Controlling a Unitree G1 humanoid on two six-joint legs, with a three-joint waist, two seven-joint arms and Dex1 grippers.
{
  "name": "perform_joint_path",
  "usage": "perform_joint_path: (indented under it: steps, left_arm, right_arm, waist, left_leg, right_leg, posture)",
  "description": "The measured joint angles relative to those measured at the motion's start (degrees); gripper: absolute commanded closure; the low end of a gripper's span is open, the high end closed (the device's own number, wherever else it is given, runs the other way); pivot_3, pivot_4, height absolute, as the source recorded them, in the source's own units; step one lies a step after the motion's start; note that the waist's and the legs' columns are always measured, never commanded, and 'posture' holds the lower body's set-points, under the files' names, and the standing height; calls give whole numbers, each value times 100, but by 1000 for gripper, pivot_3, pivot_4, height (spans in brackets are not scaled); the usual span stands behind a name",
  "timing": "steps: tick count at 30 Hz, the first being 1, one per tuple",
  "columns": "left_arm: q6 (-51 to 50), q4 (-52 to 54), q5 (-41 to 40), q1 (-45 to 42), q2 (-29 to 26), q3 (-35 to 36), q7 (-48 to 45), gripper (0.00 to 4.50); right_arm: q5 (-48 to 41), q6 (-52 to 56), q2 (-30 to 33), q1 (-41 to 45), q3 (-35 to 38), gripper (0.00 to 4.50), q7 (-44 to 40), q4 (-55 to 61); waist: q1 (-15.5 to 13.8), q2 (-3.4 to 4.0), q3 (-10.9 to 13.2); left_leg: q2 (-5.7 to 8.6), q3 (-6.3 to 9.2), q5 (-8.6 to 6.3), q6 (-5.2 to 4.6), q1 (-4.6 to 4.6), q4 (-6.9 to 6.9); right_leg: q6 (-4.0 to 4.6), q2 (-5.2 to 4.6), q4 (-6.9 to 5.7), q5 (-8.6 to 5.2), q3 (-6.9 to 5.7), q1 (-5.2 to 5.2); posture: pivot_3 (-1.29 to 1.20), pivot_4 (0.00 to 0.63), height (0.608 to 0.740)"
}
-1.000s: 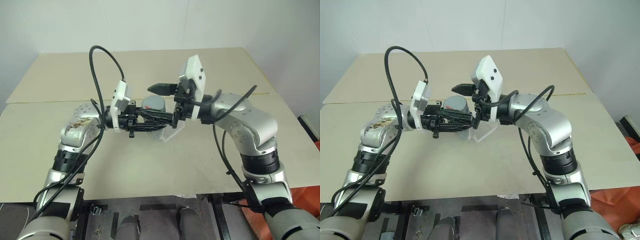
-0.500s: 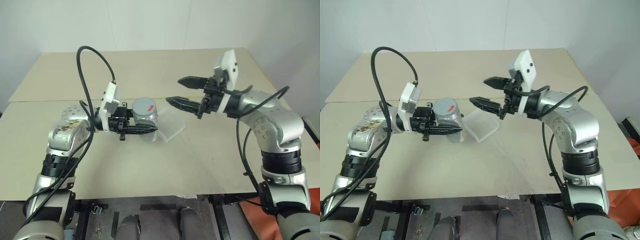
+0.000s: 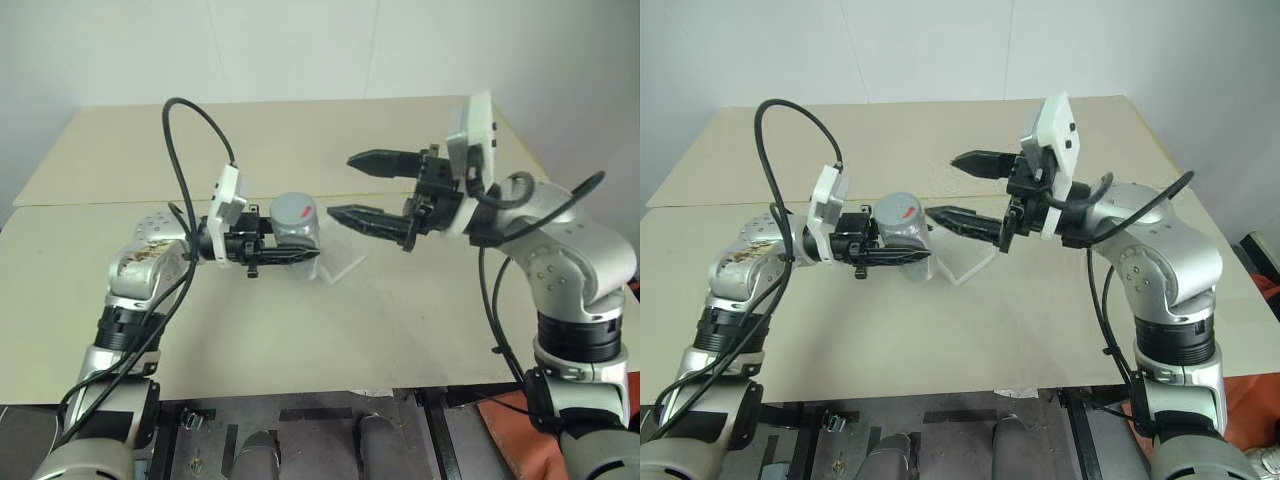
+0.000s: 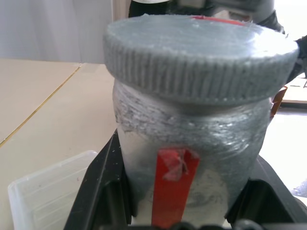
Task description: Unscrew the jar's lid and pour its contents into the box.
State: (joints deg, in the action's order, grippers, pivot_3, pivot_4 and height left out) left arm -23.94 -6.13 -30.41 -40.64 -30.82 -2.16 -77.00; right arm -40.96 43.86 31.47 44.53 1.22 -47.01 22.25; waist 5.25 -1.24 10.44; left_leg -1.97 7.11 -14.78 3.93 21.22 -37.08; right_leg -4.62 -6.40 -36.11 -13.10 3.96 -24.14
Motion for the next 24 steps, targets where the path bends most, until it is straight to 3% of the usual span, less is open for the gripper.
perform_joint_path:
  steps: [9,24]
  left_arm:
    - [53,-54,98,-83,72,-137,-27,2580]
    - [152,308,110,81,-95,-118,40,2580]
  right_arm:
    - [602,29,-535,245,-951,13,611,-20]
    - [810,2,-941,430,-1071,13,424,-601]
  waist:
    - [18,0,0]
    - [26,1,0]
  left_leg:
    - [0,2,0,1,3,0]
    - [0,2,0,1,2,1]
  right_leg:
    - [0,0,-1,0,0,-2]
    - [0,0,-3,0,0,-2]
  posture:
    - [0,150,740]
    - [0,150,740]
